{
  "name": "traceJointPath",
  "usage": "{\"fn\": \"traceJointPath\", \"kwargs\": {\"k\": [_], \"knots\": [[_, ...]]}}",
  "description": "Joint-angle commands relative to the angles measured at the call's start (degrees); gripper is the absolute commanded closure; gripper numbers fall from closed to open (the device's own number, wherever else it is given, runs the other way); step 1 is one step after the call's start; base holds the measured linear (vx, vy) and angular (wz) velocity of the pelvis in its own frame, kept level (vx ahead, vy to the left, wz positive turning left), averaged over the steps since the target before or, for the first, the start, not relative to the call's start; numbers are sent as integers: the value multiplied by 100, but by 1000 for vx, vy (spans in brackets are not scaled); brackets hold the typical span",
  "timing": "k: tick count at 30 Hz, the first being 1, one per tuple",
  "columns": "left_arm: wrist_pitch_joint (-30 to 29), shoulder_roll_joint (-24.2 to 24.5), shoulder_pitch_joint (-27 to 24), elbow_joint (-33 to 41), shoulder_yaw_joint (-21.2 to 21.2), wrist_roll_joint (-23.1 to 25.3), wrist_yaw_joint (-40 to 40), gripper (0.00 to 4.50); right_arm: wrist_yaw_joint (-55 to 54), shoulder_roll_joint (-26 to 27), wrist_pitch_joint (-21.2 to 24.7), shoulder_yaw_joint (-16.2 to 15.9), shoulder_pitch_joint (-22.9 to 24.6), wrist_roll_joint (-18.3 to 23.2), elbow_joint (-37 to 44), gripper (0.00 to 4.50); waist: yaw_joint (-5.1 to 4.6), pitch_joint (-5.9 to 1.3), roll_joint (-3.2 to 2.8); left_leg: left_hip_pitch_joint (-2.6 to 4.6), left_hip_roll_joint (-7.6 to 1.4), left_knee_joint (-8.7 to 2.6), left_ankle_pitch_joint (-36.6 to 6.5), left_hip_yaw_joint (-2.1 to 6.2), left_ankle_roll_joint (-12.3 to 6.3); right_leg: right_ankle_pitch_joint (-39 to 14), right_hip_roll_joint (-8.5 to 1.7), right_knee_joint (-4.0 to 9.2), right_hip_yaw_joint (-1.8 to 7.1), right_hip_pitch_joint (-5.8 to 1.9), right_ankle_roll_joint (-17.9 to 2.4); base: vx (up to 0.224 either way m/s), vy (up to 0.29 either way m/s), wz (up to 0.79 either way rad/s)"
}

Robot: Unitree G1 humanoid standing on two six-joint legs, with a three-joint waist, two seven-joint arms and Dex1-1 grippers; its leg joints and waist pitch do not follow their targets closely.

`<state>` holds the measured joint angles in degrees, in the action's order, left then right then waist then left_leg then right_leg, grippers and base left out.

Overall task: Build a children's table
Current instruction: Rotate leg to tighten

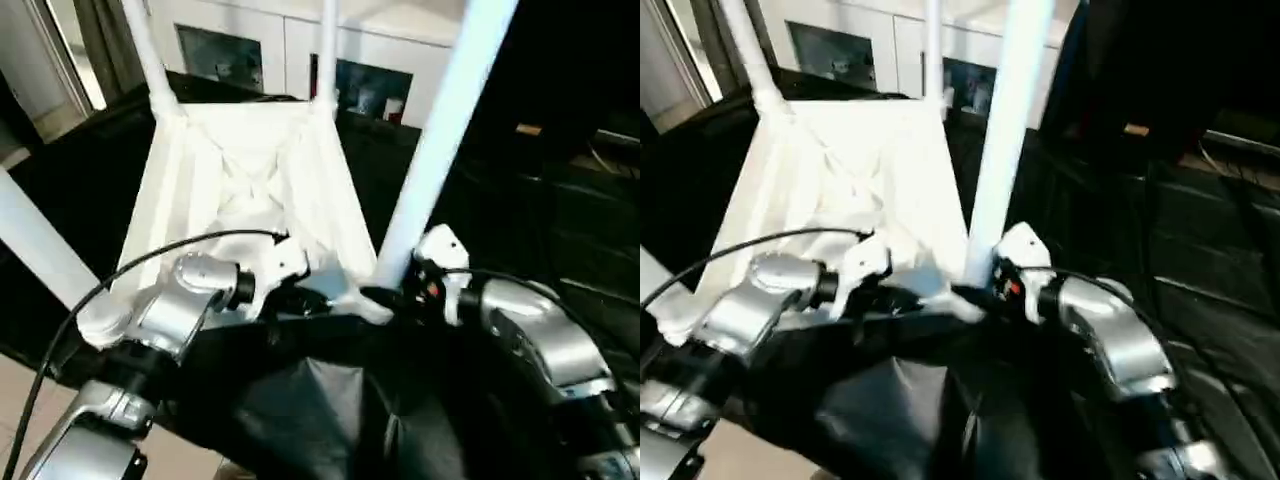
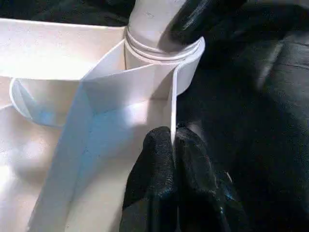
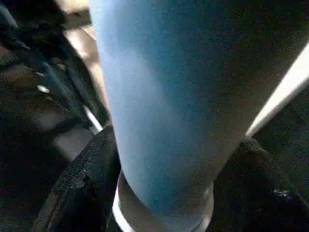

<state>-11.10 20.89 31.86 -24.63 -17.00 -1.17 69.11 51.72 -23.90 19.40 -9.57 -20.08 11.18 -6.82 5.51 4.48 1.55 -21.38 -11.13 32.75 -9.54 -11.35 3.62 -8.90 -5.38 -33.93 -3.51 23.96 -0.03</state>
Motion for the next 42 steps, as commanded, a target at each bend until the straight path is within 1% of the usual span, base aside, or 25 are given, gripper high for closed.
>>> {"fn": "traceJointPath", "kwargs": {"k": [1, 3, 4, 6, 8, 10, 14, 15, 16, 21, 24, 25, 26, 27, 28, 31, 33, 34, 35, 36, 37, 39, 40, 41, 42], "knots": [[29, -76, -1, 290, -19, -317, 222, 450, 153, -74, 61, -31, 8, 118, 162, 166, 13, -426, 55, 94, -214, -344, -1199, 69, -298, -1390, -314, 341, 248, -301, -1237, 0, 0, 0], [24, -58, -6, 299, 2, -324, 227, 450, 262, -83, 67, -52, 3, 158, 172, 166, 16, -425, 63, 94, -209, -345, -1264, 72, -240, -1597, -315, 359, 246, -294, -1159, 0, 0, 0], [30, -57, -3, 290, 4, -322, 224, 450, 278, -85, 65, -61, 4, 159, 173, 194, 15, -426, 63, 95, -209, -345, -1271, 74, -220, -1642, -311, 363, 248, -289, -1130, 0, 0, 0], [32, -56, 1, 282, 10, -319, 223, 450, 305, -94, 60, -80, 10, 162, 182, 201, 17, -431, 63, 91, -209, -346, -1245, 80, -208, -1660, -310, 361, 244, -291, -1101, 0, 0, 0], [26, -57, 0, 283, 13, -317, 223, 450, 345, -116, 55, -106, 26, 160, 197, 213, 20, -443, 66, 90, -204, -337, -1159, 80, -212, -1565, -301, 347, 241, -295, -1101, 0, 0, 0], [20, -57, -1, 275, 22, -305, 211, 450, 495, -227, 39, -217, 99, 97, 255, 245, 21, -446, 62, 85, -205, -330, -1094, 78, -236, -1405, -293, 327, 242, -299, -1141, 0, 0, 0], [16, -39, -7, 273, 23, -294, 224, 450, 585, -296, 15, -259, 164, 18, 235, 254, 50, -459, 62, 82, -201, -308, -931, 71, -334, -1091, -288, 285, 240, -307, -1240, 0, 0, 0], [20, -35, -11, 271, 23, -291, 226, 450, 594, -298, 13, -259, 168, 13, 228, 256, 55, -462, 50, 82, -199, -305, -913, 71, -344, -1057, -289, 281, 240, -309, -1256, 0, 0, 0], [24, -35, -13, 257, 30, -281, 203, 450, 546, -276, 17, -246, 165, 2, 194, 258, 58, -460, 59, 74, -196, -303, -899, 71, -357, -1028, -286, 279, 237, -314, -1267, 0, 0, 0], [-11, -103, 51, 98, 84, -161, -63, 450, 166, -109, 76, -183, 131, -43, 36, 259, 65, -450, 55, 86, -196, -307, -1070, 74, -275, -1335, -294, 311, 237, -300, -1208, 0, 0, 0], [-87, -327, 278, -325, 211, 132, -916, 450, -684, 248, 133, -27, 59, -271, -391, 260, 39, -419, 66, 83, -187, -321, -1314, 77, -150, -1797, -291, 365, 238, -270, -1071, 0, 0, 0], [-132, -443, 388, -527, 277, 233, -1317, 450, -1080, 439, 193, 55, 42, -338, -557, 260, 27, -403, 68, 98, -171, -332, -1453, 86, -49, -2125, -292, 402, 227, -252, -983, 0, 0, 0], [-158, -514, 452, -641, 324, 274, -1547, 450, -1301, 556, 245, 108, 37, -358, -632, 260, 11, -410, 78, 103, -164, -338, -1543, 101, 45, -2376, -304, 422, 219, -261, -879, 0, 0, 0], [-234, -633, 546, -800, 399, 301, -1864, 450, -1687, 765, 339, 195, 29, -392, -740, 260, 0, -406, 83, 103, -165, -347, -1573, 108, 70, -2479, -310, 443, 216, -262, -838, 0, 0, 0], [-288, -824, 679, -1009, 493, 334, -2338, 450, -2316, 1098, 499, 361, -1, -435, -912, 260, -13, -393, 89, 124, -153, -346, -1699, 114, 88, -2755, -308, 483, 208, -236, -724, 0, 0, 0], [-410, -1128, 854, -1248, 567, 361, -2896, 450, -3265, 1583, 666, 593, -89, -525, -1222, 261, -57, -387, 94, 133, -137, -352, -1845, 147, 143, -3248, -318, 550, 183, -212, -508, 0, 0, 0], [-450, -1266, 940, -1361, 585, 375, -3129, 450, -3615, 1784, 673, 677, -145, -537, -1357, 261, -59, -387, 86, 140, -143, -364, -1882, 160, 113, -3265, -326, 578, 171, -216, -453, 0, 0, 0], [-475, -1397, 1024, -1477, 592, 392, -3297, 450, -3900, 1958, 644, 744, -217, -556, -1491, 261, -77, -387, 69, 142, -143, -376, -1915, 160, 113, -3215, -313, 586, 166, -204, -444, 0, 0, 0], [-436, -1578, 1148, -1670, 595, 426, -3509, 450, -4173, 2164, 536, 783, -343, -607, -1685, 261, -85, -387, 71, 147, -140, -375, -1942, 155, 122, -3202, -308, 596, 171, -187, -445, 0, 0, 0], [-433, -1584, 1153, -1677, 594, 427, -3515, 450, -4178, 2170, 529, 782, -349, -611, -1692, 261, -91, -397, 69, 151, -132, -377, -1978, 165, 152, -3145, -304, 588, 161, -195, -454, 0, 0, 0], [-362, -1687, 1204, -1760, 554, 439, -3501, 450, -4094, 2256, 364, 731, -446, -604, -1785, 261, -85, -394, 50, 157, -137, -388, -2004, 163, 127, -3040, -304, 593, 165, -200, -456, 0, 0, 0], [-236, -1745, 1253, -1854, 472, 447, -3420, 450, -3973, 2315, 213, 671, -514, -620, -1784, 261, -86, -398, 51, 150, -145, -402, -2041, 168, 85, -2873, -306, 590, 162, -220, -486, 0, 0, 0], [-199, -1752, 1263, -1874, 449, 454, -3401, 450, -3949, 2314, 181, 652, -521, -636, -1770, 261, -81, -399, 34, 140, -145, -411, -2022, 172, 75, -2795, -304, 583, 162, -231, -495, 0, 0, 0], [-138, -1754, 1276, -1902, 393, 466, -3321, 450, -3844, 2309, 47, 639, -530, -636, -1713, 261, -83, -408, 45, 139, -148, -416, -1965, 158, 49, -2564, -301, 566, 173, -240, -561, 0, 0, 0], [-105, -1734, 1255, -1867, 368, 457, -3228, 450, -3780, 2296, -23, 672, -534, -587, -1674, 205, -79, -407, 46, 137, -149, -419, -1949, 156, 34, -2517, -304, 561, 175, -246, -588, 0, 0, 0]]}}
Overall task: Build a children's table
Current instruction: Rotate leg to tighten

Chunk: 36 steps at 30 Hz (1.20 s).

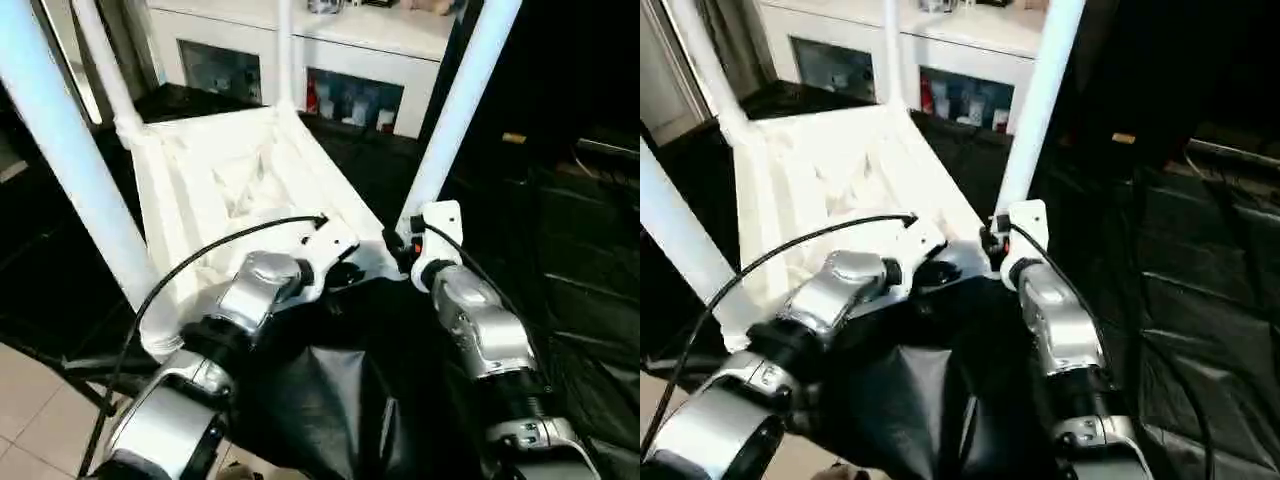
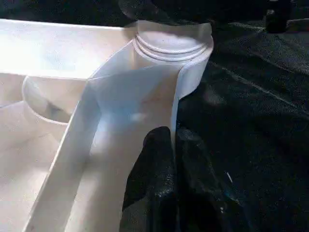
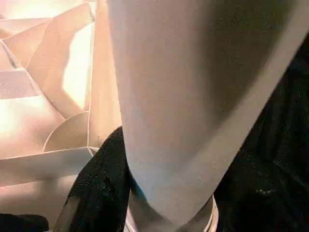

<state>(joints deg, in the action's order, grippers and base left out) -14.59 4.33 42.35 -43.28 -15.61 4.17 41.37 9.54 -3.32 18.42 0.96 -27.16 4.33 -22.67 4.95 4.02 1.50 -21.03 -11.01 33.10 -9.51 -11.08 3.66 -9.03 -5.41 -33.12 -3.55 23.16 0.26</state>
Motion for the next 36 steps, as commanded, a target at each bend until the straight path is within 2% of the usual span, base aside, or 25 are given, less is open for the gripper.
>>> {"fn": "traceJointPath", "kwargs": {"k": [1, 3, 4, 7, 8, 9, 10, 14, 15, 16, 17, 19, 20, 21, 24, 28, 31, 36], "knots": [[274, -66, 192, 21, 212, -86, -395, 450, 456, 225, 28, -360, 168, 133, -68, 191, -18, -361, 58, 96, -162, -451, -1920, 121, -3, -2440, -303, 472, 189, -171, -652, 0, 0, 0], [265, -49, 174, 51, 201, -97, -336, 450, 514, 195, -15, -342, 163, 174, -44, 174, -13, -362, 60, 82, -162, -453, -1878, 119, -51, -2391, -310, 461, 192, -183, -691, 0, 0, 0], [365, -41, 136, 89, 214, -169, -139, 450, 621, 127, -53, -317, 148, 198, -22, 162, -28, -361, 75, 37, -160, -463, -1787, 132, -69, -2353, -313, 445, 184, -221, -686, 0, 0, 0], [432, 27, 24, 224, 211, -289, 300, 450, 1120, -190, -168, -330, 135, 255, 96, 155, -43, -371, 63, 60, -162, -434, -1629, 103, -146, -2097, -306, 428, 199, -210, -788, 0, 0, 0], [454, 69, -6, 251, 187, -294, 389, 450, 1335, -318, -132, -373, 147, 279, 164, 132, -45, -376, 70, 46, -165, -428, -1512, 95, -187, -1913, -300, 404, 204, -223, -857, 0, 0, 0], [462, 95, -23, 265, 175, -296, 441, 450, 1473, -400, -110, -404, 154, 292, 207, 132, -41, -379, 72, 46, -170, -426, -1469, 95, -209, -1843, -300, 395, 203, -229, -889, 0, 0, 0], [471, 191, -87, 344, 158, -348, 657, 450, 2021, -699, -82, -532, 223, 352, 428, 123, -33, -379, 78, 56, -171, -410, -1427, 79, -263, -1752, -295, 389, 206, -225, -947, 0, 0, 0], [643, 315, -172, 477, 114, -440, 1028, 450, 2620, -1048, -23, -681, 317, 412, 687, 86, 29, -401, 85, 42, -171, -375, -1071, 57, -456, -1346, -298, 330, 213, -257, -1090, 0, 0, 0], [697, 390, -226, 573, 83, -492, 1233, 450, 2879, -1219, -18, -744, 372, 429, 809, 80, 26, -397, 88, 34, -168, -371, -1035, 52, -483, -1309, -293, 327, 213, -248, -1112, 0, 0, 0], [789, 454, -282, 668, 55, -551, 1456, 450, 3111, -1349, 7, -776, 420, 468, 910, 80, 45, -409, 100, 11, -171, -364, -896, 61, -525, -1188, -293, 298, 208, -279, -1131, 0, 0, 0], [776, 558, -364, 819, 29, -625, 1760, 450, 3422, -1550, 39, -829, 490, 523, 1046, 80, 57, -404, 101, 18, -181, -359, -809, 57, -571, -1055, -284, 283, 208, -276, -1174, 0, 0, 0], [717, 791, -550, 1182, -21, -811, 2416, 450, 4087, -1992, 113, -970, 651, 656, 1324, 80, 60, -383, 95, 9, -203, -366, -885, 63, -631, -1087, -293, 270, 209, -274, -1229, 0, 0, 0], [708, 800, -556, 1196, -22, -818, 2437, 450, 4110, -2008, 112, -975, 657, 659, 1334, 80, 56, -372, 68, 41, -212, -363, -1007, 44, -628, -1236, -290, 292, 219, -219, -1242, 0, 0, 0], [668, 844, -587, 1263, -25, -850, 2533, 450, 4215, -2088, 106, -1003, 688, 674, 1381, 80, 61, -368, 63, 63, -220, -370, -1073, 45, -598, -1323, -285, 308, 217, -206, -1253, 0, 0, 0], [543, 1100, -719, 1503, -64, -914, 2897, 450, 4676, -2372, 142, -1046, 813, 806, 1582, 80, 92, -352, 69, 66, -230, -385, -1192, 44, -491, -1526, -290, 314, 227, -196, -1224, 0, 0, 0], [435, 1280, -848, 1698, -44, -996, 3132, 450, 4981, -2497, 215, -1052, 873, 945, 1736, 80, 105, -335, 68, 62, -228, -403, -1354, 48, -395, -1812, -297, 344, 233, -185, -1105, 0, 0, 0], [352, 1358, -937, 1857, -25, -1006, 3244, 450, 5094, -2544, 251, -1070, 879, 1029, 1778, 114, 98, -333, 69, 49, -234, -416, -1387, 64, -329, -1912, -306, 344, 232, -190, -1054, 0, 0, 0], [278, 1436, -1013, 1986, -36, -1020, 3337, 450, 5229, -2597, 239, -1152, 902, 1014, 1806, 151, 97, -339, 73, 44, -223, -405, -1246, 52, -356, -1681, -291, 321, 237, -190, -1106, 0, 0, 0]]}}
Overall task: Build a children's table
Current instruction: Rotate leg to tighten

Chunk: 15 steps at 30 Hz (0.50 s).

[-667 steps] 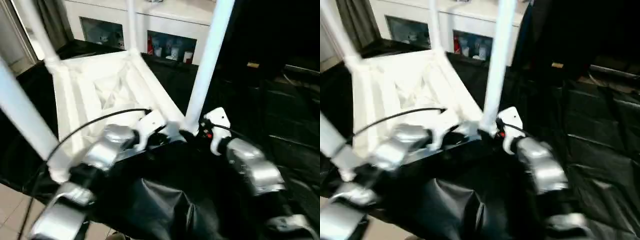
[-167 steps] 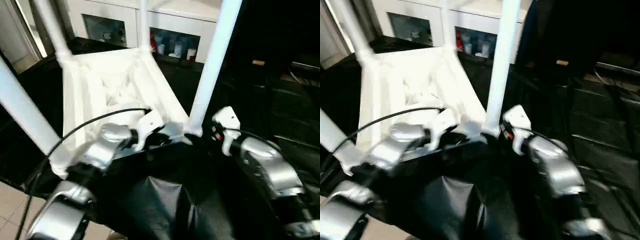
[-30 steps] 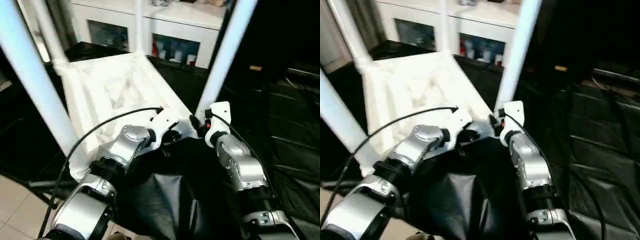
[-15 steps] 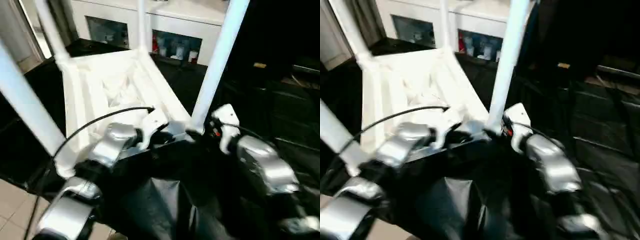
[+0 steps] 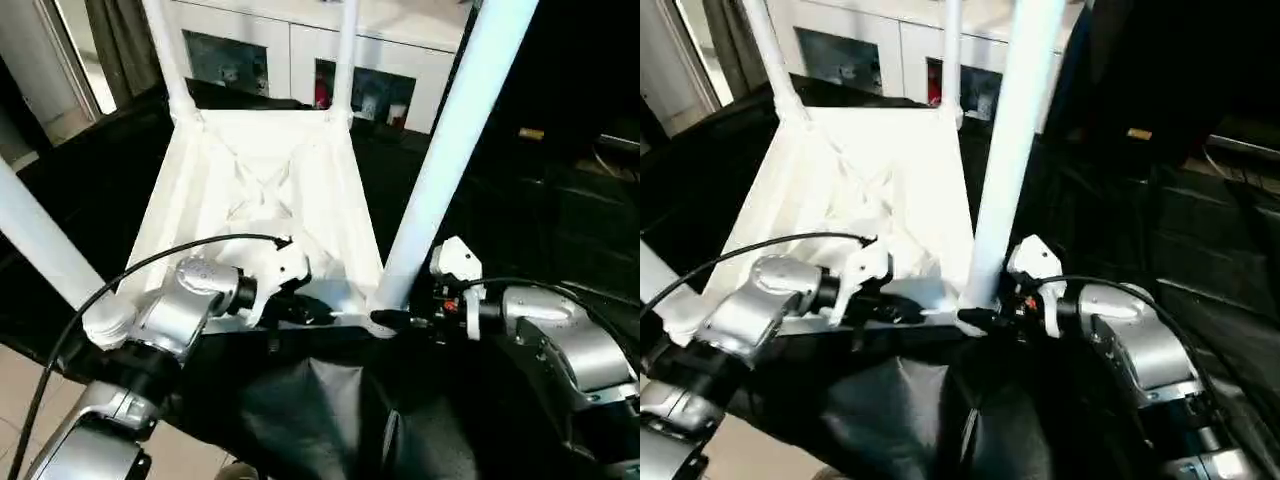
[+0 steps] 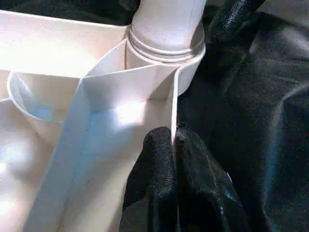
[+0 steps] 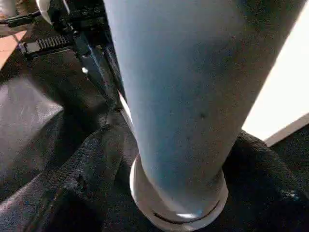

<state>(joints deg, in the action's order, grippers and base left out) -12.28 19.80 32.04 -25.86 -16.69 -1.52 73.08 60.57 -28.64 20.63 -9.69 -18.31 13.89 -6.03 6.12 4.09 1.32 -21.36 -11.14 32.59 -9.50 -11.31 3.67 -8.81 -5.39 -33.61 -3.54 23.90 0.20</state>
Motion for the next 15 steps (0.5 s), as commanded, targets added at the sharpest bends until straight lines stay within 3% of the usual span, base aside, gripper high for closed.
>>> {"fn": "traceJointPath", "kwargs": {"k": [1, 10, 15], "knots": [[44, -103, 13, 250, 74, -448, 172, 450, 155, -84, 7, -104, 25, 39, 138, 158, -16, -349, 89, 79, -209, -351, -1219, 76, -356, -1670, -298, 367, 236, -268, -1112, 0, 0, 0], [-30, -86, -1, 325, 94, -428, 174, 450, 187, -150, -54, -142, 42, -47, 83, 235, -5, -344, 86, 79, -208, -348, -1203, 73, -377, -1640, -290, 364, 233, -265, -1122, 0, 0, 0], [-19, -110, 21, 291, 104, -397, 145, 450, 120, -124, -129, -194, 63, -125, 33, 249, -4, -343, 87, 78, -208, -350, -1233, 76, -357, -1726, -294, 372, 234, -265, -1083, 0, 0, 0]]}}
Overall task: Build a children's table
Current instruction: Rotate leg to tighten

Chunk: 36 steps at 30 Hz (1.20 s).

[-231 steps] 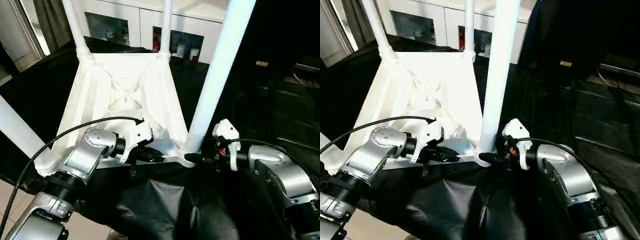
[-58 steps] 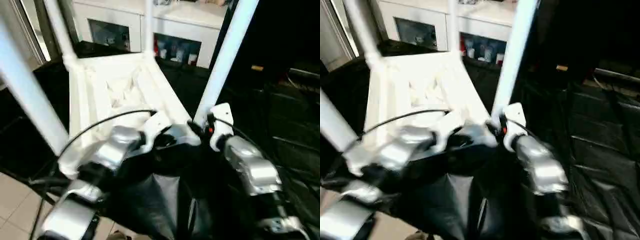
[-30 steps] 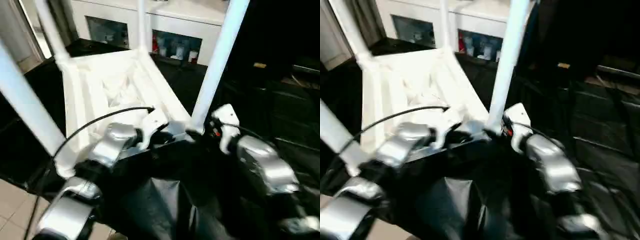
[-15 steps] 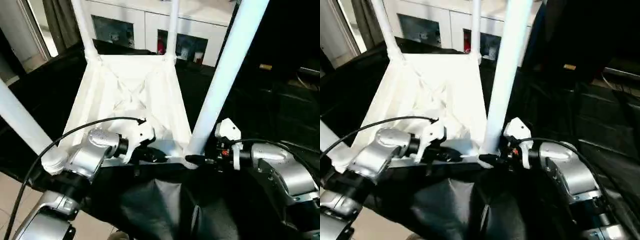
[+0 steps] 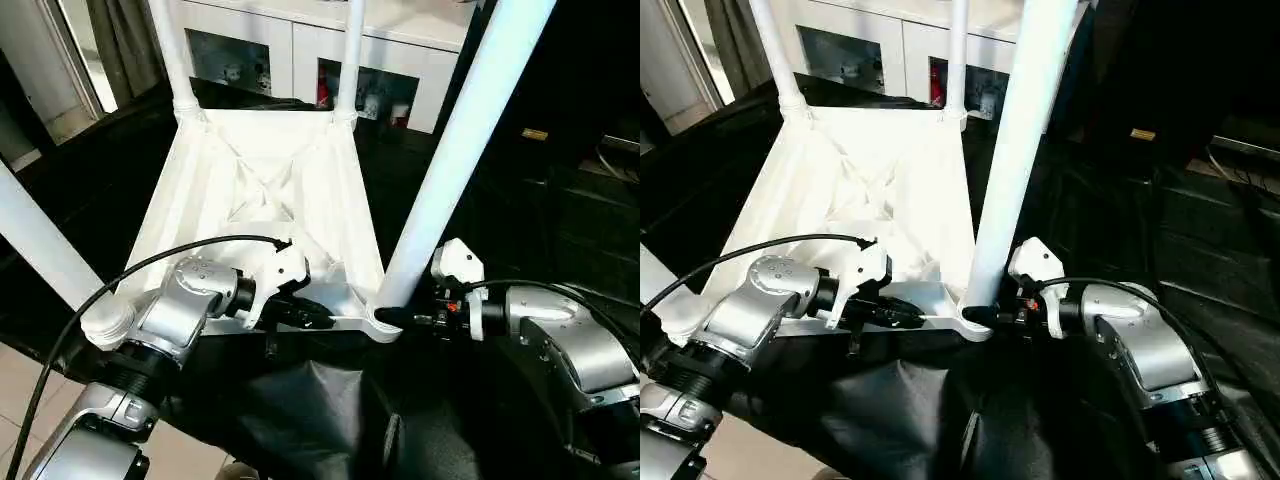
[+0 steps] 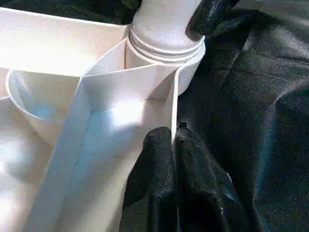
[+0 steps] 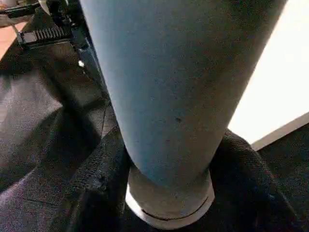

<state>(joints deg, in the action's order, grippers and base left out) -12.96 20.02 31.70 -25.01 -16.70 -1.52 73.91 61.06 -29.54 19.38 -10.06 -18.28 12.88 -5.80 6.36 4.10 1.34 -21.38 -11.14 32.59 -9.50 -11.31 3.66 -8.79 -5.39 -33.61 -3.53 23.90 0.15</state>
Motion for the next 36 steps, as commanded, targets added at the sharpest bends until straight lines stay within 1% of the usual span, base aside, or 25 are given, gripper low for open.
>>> {"fn": "traceJointPath", "kwargs": {"k": [1, 5, 6, 7, 8, 9, 10, 11, 12, 13, 14, 15, 16, 18, 19, 20, 22, 23, 24, 25, 28, 29, 30, 33, 36], "knots": [[56, -148, 66, 185, 111, -369, 6, 450, 27, -12, -8, -169, 71, -44, 0, 250, -29, -344, 79, 84, -209, -352, -1229, 77, -356, -1702, -290, 370, 233, -262, -1082, 0, 0, 0], [73, -218, 114, 92, 145, -276, -228, 450, -137, 75, 24, -174, 103, -87, -24, 252, -29, -342, 90, 80, -203, -353, -1270, 77, -345, -1791, -295, 382, 232, -267, -1056, 0, 0, 0], [68, -288, 181, -29, 176, -170, -494, 450, -341, 173, 37, -159, 110, -153, -84, 252, -34, -333, 89, 75, -203, -356, -1274, 76, -336, -1822, -291, 388, 235, -257, -1038, 0, 0, 0], [123, -460, 343, -323, 244, 39, -1107, 450, -915, 440, 5, -105, 89, -346, -305, 254, -51, -327, 91, 70, -193, -355, -1340, 74, -310, -1960, -288, 409, 234, -232, -997, 0, 0, 0], [103, -611, 482, -560, 306, 183, -1613, 450, -1507, 706, 50, -6, 38, -499, -521, 254, -59, -318, 94, 91, -178, -361, -1397, 67, -221, -2097, -276, 442, 229, -210, -964, 0, 0, 0], [82, -735, 596, -753, 357, 296, -2023, 450, -2002, 927, 94, 80, -9, -622, -701, 254, -77, -318, 92, 87, -175, -365, -1450, 80, -148, -2210, -286, 441, 225, -205, -945, 0, 0, 0], [82, -735, 596, -753, 357, 296, -2023, 450, -2002, 927, 94, 80, -9, -622, -701, 254, -93, -321, 109, 82, -161, -375, -1488, 95, -75, -2353, -288, 450, 203, -238, -897, 0, 0, 0], [-1, -906, 731, -966, 427, 381, -2505, 450, -2555, 1240, 205, 243, -76, -640, -893, 254, -129, -321, 123, 72, -161, -388, -1537, 109, -48, -2543, -301, 481, 204, -249, -763, 0, 0, 0], [-16, -1080, 843, -1137, 496, 433, -2946, 450, -3005, 1530, 348, 412, -147, -594, -1027, 254, -131, -309, 113, 102, -164, -384, -1609, 109, -51, -2626, -301, 506, 206, -219, -735, 0, 0, 0], [-16, -1080, 843, -1137, 496, 433, -2946, 450, -3005, 1530, 348, 412, -147, -594, -1027, 254, -159, -306, 114, 112, -154, -386, -1723, 115, -58, -2789, -300, 526, 199, -212, -692, 0, 0, 0], [-33, -1266, 938, -1285, 552, 462, -3335, 450, -3382, 1794, 387, 531, -241, -565, -1165, 255, -145, -329, 93, 91, -152, -394, -1669, 131, -74, -2792, -309, 524, 193, -249, -637, 0, 0, 0], [-35, -1283, 946, -1298, 557, 465, -3370, 450, -3415, 1818, 390, 541, -249, -563, -1178, 255, -157, -330, 97, 94, -156, -390, -1638, 115, -87, -2711, -304, 530, 206, -224, -646, 0, 0, 0], [-53, -1495, 1029, -1446, 575, 502, -3734, 450, -3890, 2129, 421, 676, -404, -539, -1377, 255, -151, -333, 50, 112, -160, -394, -1669, 128, -68, -2636, -300, 524, 199, -223, -678, 0, 0, 0], [-17, -1730, 1141, -1672, 470, 608, -4037, 450, -4418, 2524, 342, 687, -609, -603, -1586, 255, -178, -349, 57, 93, -152, -397, -1638, 123, -29, -2476, -288, 508, 201, -222, -731, 0, 0, 0], [27, -1764, 1173, -1722, 413, 655, -4068, 450, -4462, 2593, 307, 615, -647, -650, -1613, 255, -180, -359, 66, 94, -148, -400, -1618, 126, 2, -2403, -284, 504, 195, -240, -727, 0, 0, 0], [48, -1772, 1190, -1739, 382, 675, -4058, 450, -4450, 2614, 279, 564, -653, -675, -1610, 255, -171, -360, 56, 101, -159, -396, -1573, 118, -28, -2184, -282, 489, 206, -238, -770, 0, 0, 0], [123, -1769, 1223, -1771, 329, 725, -3963, 450, -4403, 2672, 134, 585, -640, -681, -1584, 255, -157, -372, 70, 79, -155, -385, -1421, 106, -116, -1830, -279, 445, 214, -266, -836, 0, 0, 0], [123, -1769, 1223, -1771, 329, 725, -3963, 450, -4403, 2672, 134, 585, -640, -681, -1584, 220, -153, -381, 75, 75, -154, -374, -1334, 96, -164, -1652, -278, 425, 217, -274, -883, 0, 0, 0], [198, -1776, 1254, -1850, 307, 751, -3935, 450, -4448, 2715, 75, 652, -654, -686, -1594, 199, -153, -381, 75, 75, -154, -374, -1334, 96, -164, -1652, -278, 425, 217, -274, -883, 0, 0, 0], [278, -1754, 1254, -1903, 267, 754, -3783, 450, -4426, 2723, -42, 764, -695, -647, -1602, 185, -147, -387, 76, 71, -145, -366, -1214, 85, -232, -1499, -276, 411, 218, -278, -947, 0, 0, 0], [301, -1698, 1229, -1931, 200, 731, -3589, 450, -4339, 2636, -144, 811, -780, -636, -1615, 183, -159, -386, 78, 58, -148, -372, -1213, 91, -255, -1528, -284, 405, 212, -304, -974, 0, 0, 0], [292, -1687, 1222, -1928, 193, 726, -3561, 450, -4306, 2610, -158, 808, -793, -637, -1612, 153, -157, -390, 82, 66, -156, -371, -1217, 91, -252, -1534, -287, 402, 211, -304, -981, 0, 0, 0], [274, -1654, 1198, -1900, 179, 709, -3472, 450, -4182, 2528, -190, 789, -811, -630, -1583, 153, -160, -393, 83, 76, -158, -368, -1226, 87, -255, -1537, -285, 406, 214, -298, -993, 0, 0, 0], [229, -1504, 1108, -1753, 149, 658, -3127, 450, -3504, 2149, -110, 689, -792, -509, -1353, 121, -150, -401, 91, 71, -165, -357, -1209, 88, -313, -1465, -289, 390, 209, -328, -1041, 0, 0, 0], [292, -1355, 1053, -1642, 78, 682, -2892, 450, -2972, 1752, -97, 447, -722, -601, -1144, 99, -141, -410, 104, 56, -167, -338, -1080, 83, -377, -1371, -296, 374, 210, -334, -1072, 0, 0, 0]]}}
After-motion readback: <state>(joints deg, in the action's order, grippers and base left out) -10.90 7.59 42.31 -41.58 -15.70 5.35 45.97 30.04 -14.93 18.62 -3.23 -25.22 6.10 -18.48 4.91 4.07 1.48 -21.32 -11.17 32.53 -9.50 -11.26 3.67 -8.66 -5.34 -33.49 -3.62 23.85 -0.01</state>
